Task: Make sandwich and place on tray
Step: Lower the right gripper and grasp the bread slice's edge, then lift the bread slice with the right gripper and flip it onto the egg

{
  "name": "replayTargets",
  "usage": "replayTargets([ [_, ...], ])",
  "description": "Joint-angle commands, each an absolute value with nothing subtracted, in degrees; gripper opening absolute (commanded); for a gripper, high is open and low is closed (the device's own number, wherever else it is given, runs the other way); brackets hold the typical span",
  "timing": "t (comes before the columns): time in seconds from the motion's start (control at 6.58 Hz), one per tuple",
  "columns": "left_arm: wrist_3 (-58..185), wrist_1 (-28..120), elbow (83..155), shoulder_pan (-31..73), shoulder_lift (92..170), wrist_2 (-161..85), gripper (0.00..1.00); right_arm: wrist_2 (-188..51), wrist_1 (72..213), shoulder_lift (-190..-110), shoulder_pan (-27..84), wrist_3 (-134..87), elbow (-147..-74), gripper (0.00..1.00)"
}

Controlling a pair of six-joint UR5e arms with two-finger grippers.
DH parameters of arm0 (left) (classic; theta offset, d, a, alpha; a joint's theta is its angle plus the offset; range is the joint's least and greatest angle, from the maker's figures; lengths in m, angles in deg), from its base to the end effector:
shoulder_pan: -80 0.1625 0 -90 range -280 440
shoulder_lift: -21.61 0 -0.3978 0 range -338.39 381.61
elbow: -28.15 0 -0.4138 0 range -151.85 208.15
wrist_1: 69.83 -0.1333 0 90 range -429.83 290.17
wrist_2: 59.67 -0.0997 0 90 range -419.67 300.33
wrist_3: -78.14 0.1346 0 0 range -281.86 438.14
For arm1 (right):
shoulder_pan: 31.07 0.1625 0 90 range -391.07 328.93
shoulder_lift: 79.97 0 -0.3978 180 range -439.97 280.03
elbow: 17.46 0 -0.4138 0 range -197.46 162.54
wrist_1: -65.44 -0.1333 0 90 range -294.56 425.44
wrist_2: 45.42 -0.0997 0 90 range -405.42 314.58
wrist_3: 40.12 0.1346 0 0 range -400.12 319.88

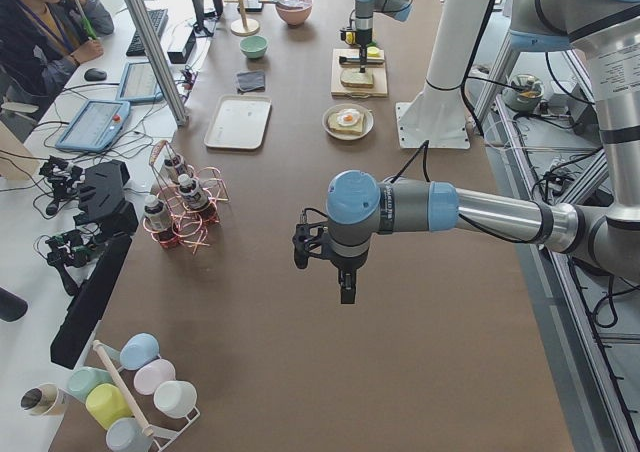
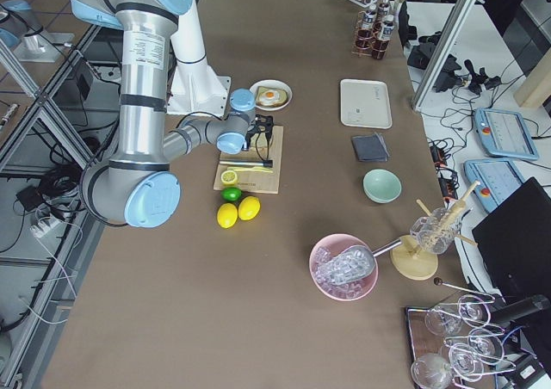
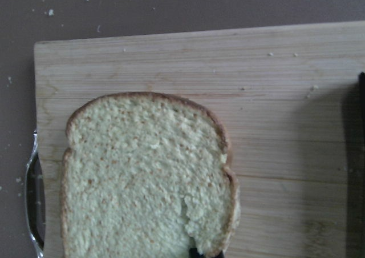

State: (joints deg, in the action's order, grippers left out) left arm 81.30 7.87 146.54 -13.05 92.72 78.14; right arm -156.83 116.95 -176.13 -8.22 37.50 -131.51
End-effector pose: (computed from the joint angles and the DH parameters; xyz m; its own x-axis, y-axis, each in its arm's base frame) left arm -0.0535 -0.3722 0.5657 0.6706 -0.0168 -0.7416 0.0162 0.9998 -0.0080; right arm -0.4379 -0.2759 0.4172 0.5158 0.0008 0.8567 0.0299 0.9994 -0.0189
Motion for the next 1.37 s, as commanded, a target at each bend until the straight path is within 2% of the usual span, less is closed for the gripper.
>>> replayTargets([
  [0.0, 81.3, 7.9, 146.5, -13.1, 92.7, 78.1, 0.98, -160.1, 116.8, -175.8, -6.0, 37.0, -133.1, 0.00],
  [0.46, 81.3, 7.9, 146.6, -13.0, 92.7, 78.2, 0.98, -166.5, 116.8, -166.2, -1.5, 37.0, -133.0, 0.00],
  [1.06, 81.3, 7.9, 146.5, -13.0, 92.7, 78.2, 0.98, -164.3, 117.2, -150.3, -6.3, 41.8, -123.9, 0.00],
  [1.22, 81.3, 7.9, 146.5, -13.0, 92.7, 78.2, 0.98, -162.1, 117.2, -149.6, -8.1, 41.9, -123.1, 0.00],
])
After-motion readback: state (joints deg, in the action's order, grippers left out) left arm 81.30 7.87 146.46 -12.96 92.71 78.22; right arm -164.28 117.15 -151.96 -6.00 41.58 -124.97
